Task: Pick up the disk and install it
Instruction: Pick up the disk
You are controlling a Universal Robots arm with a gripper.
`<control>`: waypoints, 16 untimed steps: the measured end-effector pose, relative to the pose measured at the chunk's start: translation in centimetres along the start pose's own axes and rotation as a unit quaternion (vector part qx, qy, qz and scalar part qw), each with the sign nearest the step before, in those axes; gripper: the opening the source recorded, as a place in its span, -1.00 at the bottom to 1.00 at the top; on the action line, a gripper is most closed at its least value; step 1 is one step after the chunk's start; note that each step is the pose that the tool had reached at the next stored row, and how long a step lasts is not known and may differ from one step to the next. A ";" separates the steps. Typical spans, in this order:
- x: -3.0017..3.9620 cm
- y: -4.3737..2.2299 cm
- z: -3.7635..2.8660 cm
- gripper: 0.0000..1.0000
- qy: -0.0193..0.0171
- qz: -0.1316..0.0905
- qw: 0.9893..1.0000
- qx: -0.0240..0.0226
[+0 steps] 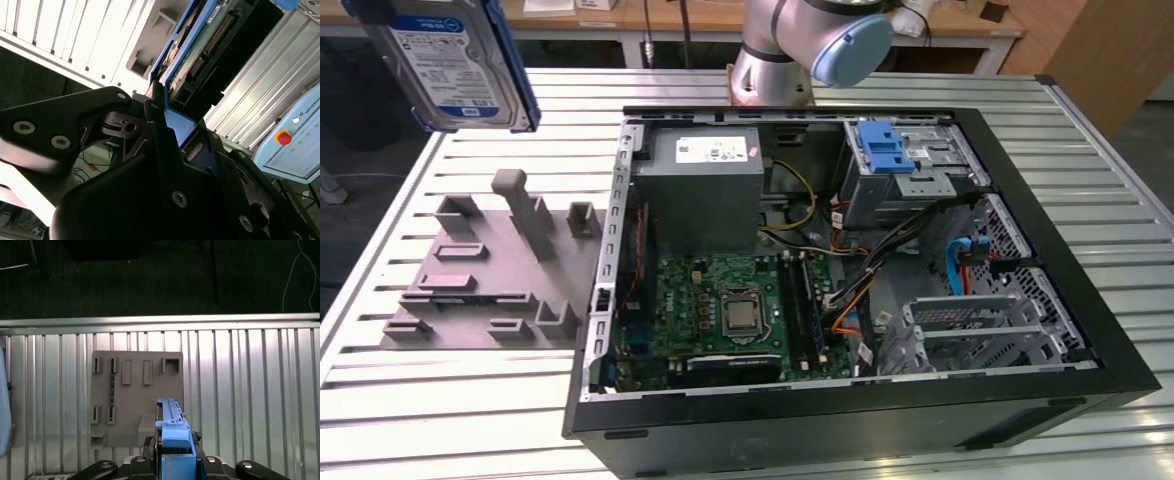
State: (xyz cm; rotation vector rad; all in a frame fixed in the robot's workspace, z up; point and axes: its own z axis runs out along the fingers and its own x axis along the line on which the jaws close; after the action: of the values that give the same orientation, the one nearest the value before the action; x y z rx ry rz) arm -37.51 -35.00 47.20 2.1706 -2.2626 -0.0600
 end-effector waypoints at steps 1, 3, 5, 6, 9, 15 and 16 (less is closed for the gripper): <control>0.00 -0.04 0.00 -0.26 0.000 0.000 1.000 0.000; 0.00 -0.12 0.00 -0.26 0.000 0.000 1.000 0.000; -0.01 -0.17 -0.01 -0.26 0.000 0.000 1.000 0.000; -0.01 -0.22 -0.01 -0.26 0.000 0.000 1.000 0.000; -0.01 -0.32 -0.01 -0.26 0.000 0.000 1.000 0.000; -0.02 -0.53 -0.02 -0.26 0.000 0.000 1.000 0.000; -0.02 -0.56 -0.02 -0.26 0.000 0.000 1.000 0.000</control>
State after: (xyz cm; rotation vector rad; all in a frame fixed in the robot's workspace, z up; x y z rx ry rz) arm -36.94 -35.00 47.20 2.1706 -2.2626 -0.0600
